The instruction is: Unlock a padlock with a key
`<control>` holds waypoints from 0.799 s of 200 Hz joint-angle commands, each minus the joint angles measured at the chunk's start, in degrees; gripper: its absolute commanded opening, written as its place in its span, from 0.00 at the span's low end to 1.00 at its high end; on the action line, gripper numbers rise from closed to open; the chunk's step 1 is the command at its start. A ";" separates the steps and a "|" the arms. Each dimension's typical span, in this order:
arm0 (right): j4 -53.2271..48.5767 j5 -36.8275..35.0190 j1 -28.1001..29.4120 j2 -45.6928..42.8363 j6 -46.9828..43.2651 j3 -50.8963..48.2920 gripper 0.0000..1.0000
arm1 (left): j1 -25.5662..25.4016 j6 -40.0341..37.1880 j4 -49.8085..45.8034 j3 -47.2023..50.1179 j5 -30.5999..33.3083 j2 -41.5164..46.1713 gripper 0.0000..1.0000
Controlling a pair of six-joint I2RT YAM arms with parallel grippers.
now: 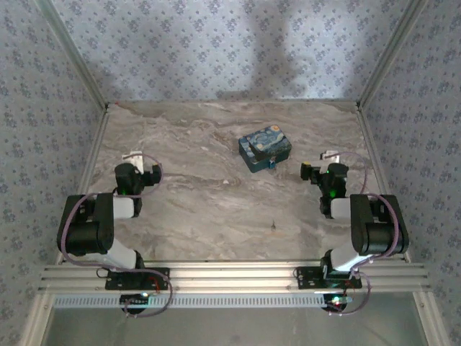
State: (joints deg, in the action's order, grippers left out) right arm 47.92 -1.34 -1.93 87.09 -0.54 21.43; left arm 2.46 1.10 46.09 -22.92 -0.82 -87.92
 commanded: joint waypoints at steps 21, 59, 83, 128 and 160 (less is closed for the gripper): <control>-1.03 -1.07 0.35 0.31 -0.78 0.85 1.00 | -0.26 0.21 -0.02 -1.08 -0.07 0.08 0.98; -1.16 -0.41 -0.08 0.29 -0.48 0.96 1.00 | -0.32 0.17 -0.03 -1.07 -0.08 0.10 0.98; -1.25 -0.22 -0.10 0.27 -0.52 0.96 1.00 | -0.29 0.29 -0.03 -1.02 -0.16 0.08 0.98; -0.92 0.42 -0.40 0.17 -0.30 0.64 1.00 | -0.19 0.33 0.14 -0.90 0.05 0.09 0.98; -5.55 -0.04 -1.81 -3.21 1.62 1.74 1.00 | -0.19 1.72 1.81 1.34 3.16 3.15 0.98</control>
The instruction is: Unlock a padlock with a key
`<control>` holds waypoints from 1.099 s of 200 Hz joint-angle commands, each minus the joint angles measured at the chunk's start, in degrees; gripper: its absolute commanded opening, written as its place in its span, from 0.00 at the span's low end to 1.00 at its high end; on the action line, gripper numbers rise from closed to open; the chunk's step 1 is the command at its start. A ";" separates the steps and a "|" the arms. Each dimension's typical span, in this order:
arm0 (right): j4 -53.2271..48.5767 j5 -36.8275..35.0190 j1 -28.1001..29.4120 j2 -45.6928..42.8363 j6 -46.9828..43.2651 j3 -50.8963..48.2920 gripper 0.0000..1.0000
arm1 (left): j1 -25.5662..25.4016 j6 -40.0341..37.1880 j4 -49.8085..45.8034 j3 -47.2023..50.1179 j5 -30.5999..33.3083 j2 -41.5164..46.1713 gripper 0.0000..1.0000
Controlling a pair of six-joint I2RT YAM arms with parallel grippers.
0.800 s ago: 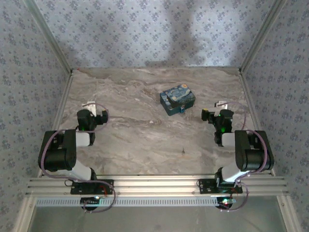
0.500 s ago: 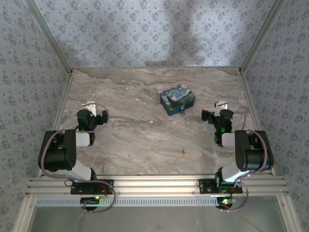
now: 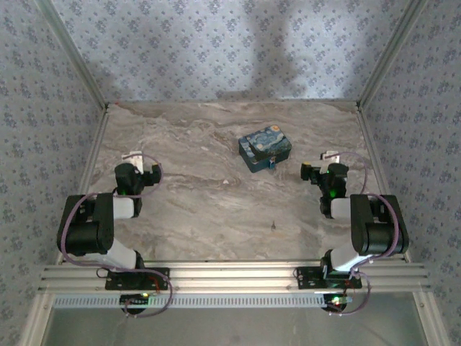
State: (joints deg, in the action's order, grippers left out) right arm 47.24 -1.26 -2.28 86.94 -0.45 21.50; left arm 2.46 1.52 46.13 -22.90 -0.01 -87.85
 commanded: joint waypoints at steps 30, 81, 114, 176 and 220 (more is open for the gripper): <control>-12.89 0.46 -2.57 -10.33 3.05 2.85 1.00 | -0.28 2.08 -7.97 0.43 4.45 13.60 0.98; -31.54 11.58 -3.43 -15.83 9.43 12.26 1.00 | -0.31 22.10 -37.20 -11.70 -0.16 22.99 0.98; -33.88 22.34 -3.49 -10.93 16.57 19.16 1.00 | -3.27 33.17 -43.43 -17.60 -9.11 18.35 0.98; -37.20 32.22 -2.00 8.27 21.14 35.86 1.00 | -19.91 40.02 -44.86 -33.09 -15.32 0.80 0.97; -40.27 34.12 -1.35 19.08 19.39 45.70 1.00 | -28.11 42.59 -43.56 -44.36 -18.31 -13.18 0.95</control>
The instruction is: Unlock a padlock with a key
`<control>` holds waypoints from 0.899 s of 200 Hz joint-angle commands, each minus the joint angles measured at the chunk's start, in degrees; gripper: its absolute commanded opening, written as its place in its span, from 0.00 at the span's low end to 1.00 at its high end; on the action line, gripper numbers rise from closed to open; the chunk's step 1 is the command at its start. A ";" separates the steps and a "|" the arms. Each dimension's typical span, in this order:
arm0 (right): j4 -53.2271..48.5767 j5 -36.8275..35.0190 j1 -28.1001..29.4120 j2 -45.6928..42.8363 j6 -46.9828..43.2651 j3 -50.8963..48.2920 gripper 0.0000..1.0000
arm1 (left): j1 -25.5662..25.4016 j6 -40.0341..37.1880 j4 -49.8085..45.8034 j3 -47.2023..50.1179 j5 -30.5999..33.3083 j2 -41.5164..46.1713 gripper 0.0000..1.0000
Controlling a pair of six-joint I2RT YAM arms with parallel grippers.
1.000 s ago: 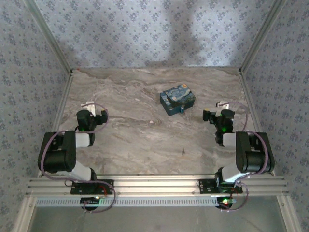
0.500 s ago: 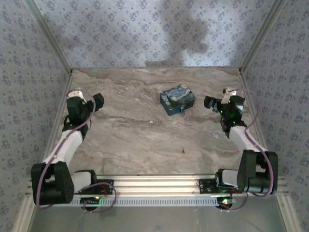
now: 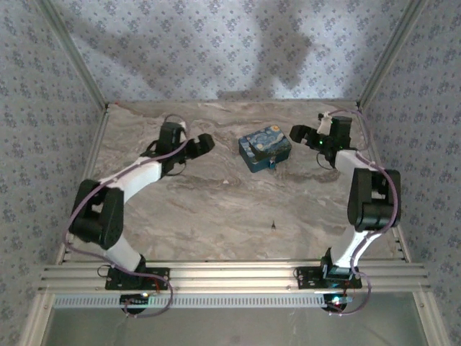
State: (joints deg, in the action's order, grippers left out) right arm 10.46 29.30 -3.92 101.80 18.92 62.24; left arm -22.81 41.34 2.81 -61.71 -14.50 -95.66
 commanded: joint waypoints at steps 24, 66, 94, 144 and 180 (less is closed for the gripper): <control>-6.41 6.72 0.82 9.45 -1.30 11.10 1.00 | -4.82 3.99 0.75 -10.51 -5.31 -11.26 0.94; -9.36 10.22 2.84 15.36 -2.55 16.38 0.94 | -7.23 5.35 0.06 -19.90 -9.23 -20.14 0.92; -10.53 10.73 4.17 16.93 -3.31 17.02 0.93 | -8.37 6.85 -0.22 -23.97 -11.21 -24.53 0.92; -12.05 12.51 5.88 15.14 -5.21 14.13 0.86 | -8.62 6.73 -0.73 -26.37 -12.74 -26.42 0.91; -10.61 12.63 7.93 11.53 -5.47 9.29 0.84 | -7.91 5.29 -1.40 -25.67 -12.66 -25.60 0.90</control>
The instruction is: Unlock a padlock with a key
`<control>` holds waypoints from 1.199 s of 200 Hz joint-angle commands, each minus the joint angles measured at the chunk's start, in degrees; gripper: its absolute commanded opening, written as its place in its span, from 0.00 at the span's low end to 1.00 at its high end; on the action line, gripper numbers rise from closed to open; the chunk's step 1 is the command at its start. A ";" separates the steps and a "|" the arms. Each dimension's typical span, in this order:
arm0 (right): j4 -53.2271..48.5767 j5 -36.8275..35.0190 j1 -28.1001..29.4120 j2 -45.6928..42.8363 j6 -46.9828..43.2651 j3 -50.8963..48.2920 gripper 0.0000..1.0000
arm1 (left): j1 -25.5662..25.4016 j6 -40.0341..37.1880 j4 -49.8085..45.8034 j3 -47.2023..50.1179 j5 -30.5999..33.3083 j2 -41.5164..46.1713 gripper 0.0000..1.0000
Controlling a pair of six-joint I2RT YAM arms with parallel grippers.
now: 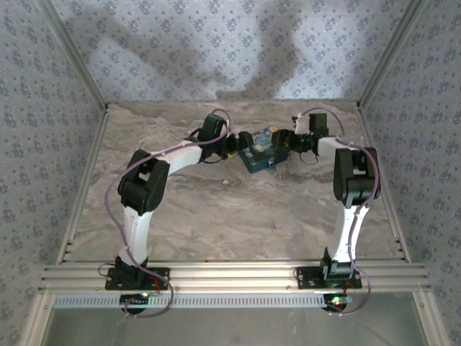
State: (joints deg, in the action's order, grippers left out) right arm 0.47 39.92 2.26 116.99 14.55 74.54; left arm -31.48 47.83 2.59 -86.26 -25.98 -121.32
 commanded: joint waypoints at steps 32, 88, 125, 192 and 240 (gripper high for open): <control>1.70 1.24 4.48 -7.52 -0.28 -8.53 0.84 | 1.74 -2.79 -2.02 1.06 -0.54 2.18 0.90; 5.04 -1.07 11.43 -13.35 1.64 -15.43 0.85 | 4.41 -5.14 -3.09 6.79 0.19 6.43 0.90; 7.53 -3.11 15.66 -16.40 3.94 -19.44 0.86 | 6.28 -6.76 -3.63 10.52 1.67 9.84 0.91; -0.72 -15.31 16.21 -25.92 5.31 -23.17 0.87 | 9.31 -11.75 -6.99 14.08 7.03 17.25 0.97; -16.61 -26.06 17.30 -39.40 6.78 -27.17 0.87 | 8.52 -14.65 -6.64 22.65 12.82 29.97 0.98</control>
State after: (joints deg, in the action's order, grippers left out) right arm -4.47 21.54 18.68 83.79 19.18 49.67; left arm -22.20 35.94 -3.92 -67.92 -16.86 -98.56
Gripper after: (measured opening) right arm 0.872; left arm 0.975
